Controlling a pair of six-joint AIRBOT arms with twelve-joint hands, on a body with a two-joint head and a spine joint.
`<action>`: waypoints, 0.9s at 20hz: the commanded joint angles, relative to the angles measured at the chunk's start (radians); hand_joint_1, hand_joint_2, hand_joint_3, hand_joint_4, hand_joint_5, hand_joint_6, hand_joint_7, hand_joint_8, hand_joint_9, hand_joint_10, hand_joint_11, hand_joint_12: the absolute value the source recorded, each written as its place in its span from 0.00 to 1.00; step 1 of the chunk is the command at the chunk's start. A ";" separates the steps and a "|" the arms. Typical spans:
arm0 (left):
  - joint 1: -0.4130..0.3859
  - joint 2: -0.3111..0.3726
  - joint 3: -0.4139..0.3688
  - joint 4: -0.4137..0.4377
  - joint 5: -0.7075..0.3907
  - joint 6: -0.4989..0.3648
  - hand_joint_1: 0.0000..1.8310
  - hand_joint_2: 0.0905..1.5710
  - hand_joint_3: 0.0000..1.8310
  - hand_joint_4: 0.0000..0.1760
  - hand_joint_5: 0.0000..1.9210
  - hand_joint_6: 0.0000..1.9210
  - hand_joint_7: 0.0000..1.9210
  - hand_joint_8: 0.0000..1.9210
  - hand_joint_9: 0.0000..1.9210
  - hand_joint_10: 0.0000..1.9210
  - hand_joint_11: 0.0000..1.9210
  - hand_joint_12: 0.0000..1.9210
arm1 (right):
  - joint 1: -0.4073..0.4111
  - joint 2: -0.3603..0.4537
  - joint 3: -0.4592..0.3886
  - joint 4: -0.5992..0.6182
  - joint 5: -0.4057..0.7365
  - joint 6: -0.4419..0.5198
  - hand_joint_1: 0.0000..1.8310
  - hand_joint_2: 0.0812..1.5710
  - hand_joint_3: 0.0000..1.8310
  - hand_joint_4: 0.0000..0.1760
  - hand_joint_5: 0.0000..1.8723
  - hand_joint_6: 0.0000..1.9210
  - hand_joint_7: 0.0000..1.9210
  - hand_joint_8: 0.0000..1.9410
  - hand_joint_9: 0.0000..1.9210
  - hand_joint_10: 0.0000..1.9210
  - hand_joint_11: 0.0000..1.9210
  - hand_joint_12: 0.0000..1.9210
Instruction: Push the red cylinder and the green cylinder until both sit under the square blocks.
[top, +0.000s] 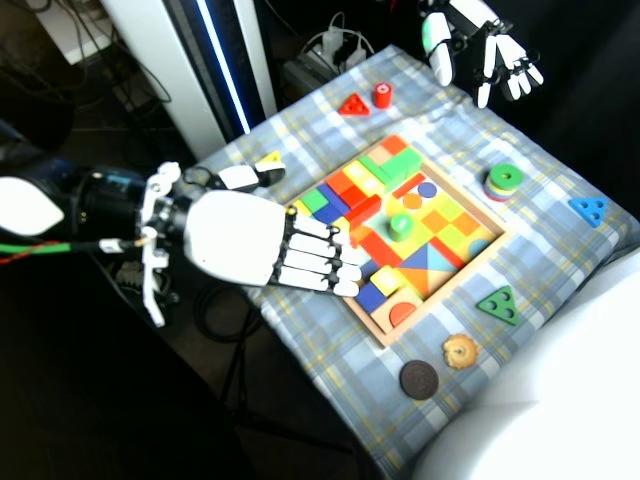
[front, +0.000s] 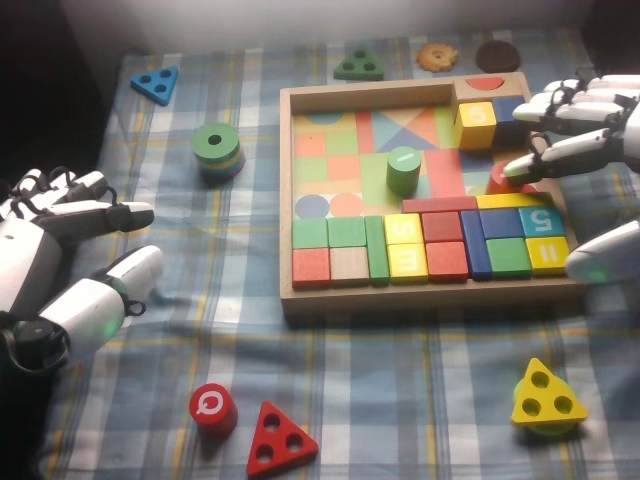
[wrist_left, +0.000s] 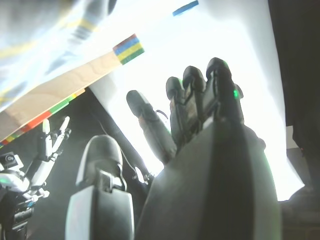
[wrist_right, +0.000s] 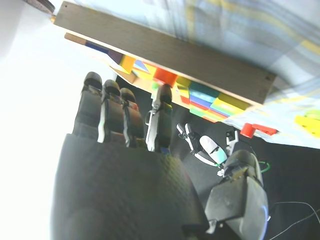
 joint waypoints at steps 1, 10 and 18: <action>-0.004 0.006 0.003 0.043 -0.104 -0.004 0.25 0.80 0.00 0.33 0.42 0.00 0.17 0.00 0.10 0.00 0.00 0.00 | -0.002 0.005 -0.003 0.033 0.057 -0.002 0.00 0.48 0.00 0.87 0.22 0.00 0.00 0.00 0.00 0.00 0.00 0.00; -0.004 0.006 0.003 0.042 -0.107 -0.004 0.26 0.80 0.00 0.35 0.41 0.00 0.18 0.00 0.11 0.00 0.00 0.00 | -0.023 0.053 -0.040 0.091 0.051 -0.046 0.00 0.50 0.00 1.00 0.20 0.00 0.00 0.00 0.00 0.00 0.00 0.00; -0.002 0.006 0.001 0.040 -0.100 -0.004 0.26 0.80 0.00 0.37 0.42 0.00 0.18 0.00 0.11 0.00 0.00 0.00 | 0.010 0.070 -0.100 0.157 0.112 -0.140 0.00 0.48 0.00 1.00 0.21 0.00 0.00 0.00 0.00 0.00 0.00 0.00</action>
